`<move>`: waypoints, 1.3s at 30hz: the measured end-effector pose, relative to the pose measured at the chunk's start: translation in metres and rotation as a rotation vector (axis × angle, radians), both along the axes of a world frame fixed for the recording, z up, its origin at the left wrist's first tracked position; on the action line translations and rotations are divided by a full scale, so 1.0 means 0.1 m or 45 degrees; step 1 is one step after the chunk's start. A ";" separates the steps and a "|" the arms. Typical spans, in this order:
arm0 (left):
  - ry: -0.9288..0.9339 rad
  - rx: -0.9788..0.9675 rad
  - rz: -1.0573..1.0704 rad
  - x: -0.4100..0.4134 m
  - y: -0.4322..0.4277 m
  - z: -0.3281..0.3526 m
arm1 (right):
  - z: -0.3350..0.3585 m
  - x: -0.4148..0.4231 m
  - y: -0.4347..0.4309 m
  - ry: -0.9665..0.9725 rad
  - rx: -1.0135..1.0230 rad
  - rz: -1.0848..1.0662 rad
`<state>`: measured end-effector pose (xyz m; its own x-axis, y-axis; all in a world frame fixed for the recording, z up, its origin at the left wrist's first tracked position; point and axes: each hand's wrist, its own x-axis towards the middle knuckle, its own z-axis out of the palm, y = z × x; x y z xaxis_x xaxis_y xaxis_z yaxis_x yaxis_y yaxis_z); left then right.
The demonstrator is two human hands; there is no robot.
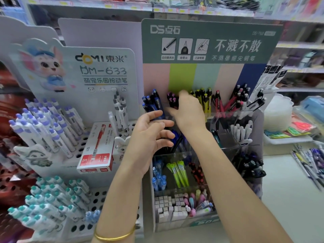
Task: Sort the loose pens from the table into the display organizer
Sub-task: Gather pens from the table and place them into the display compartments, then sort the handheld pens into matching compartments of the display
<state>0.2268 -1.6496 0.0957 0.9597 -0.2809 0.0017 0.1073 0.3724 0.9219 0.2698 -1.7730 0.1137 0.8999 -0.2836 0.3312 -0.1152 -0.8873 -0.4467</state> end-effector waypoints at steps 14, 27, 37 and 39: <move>-0.045 0.061 0.148 -0.33 -0.38 -0.02 | -0.15 -0.71 -0.57 -0.404 0.378 0.444; 0.104 0.314 -0.134 -1.36 -2.98 -0.78 | -1.06 -2.17 -3.25 -0.015 0.490 0.115; 0.176 0.714 -0.414 -1.70 -4.95 -1.67 | -1.83 -3.00 -5.16 0.250 0.702 -0.380; 0.142 0.793 -0.411 -1.62 -5.29 -1.87 | -1.94 -3.01 -5.48 0.259 0.722 -0.428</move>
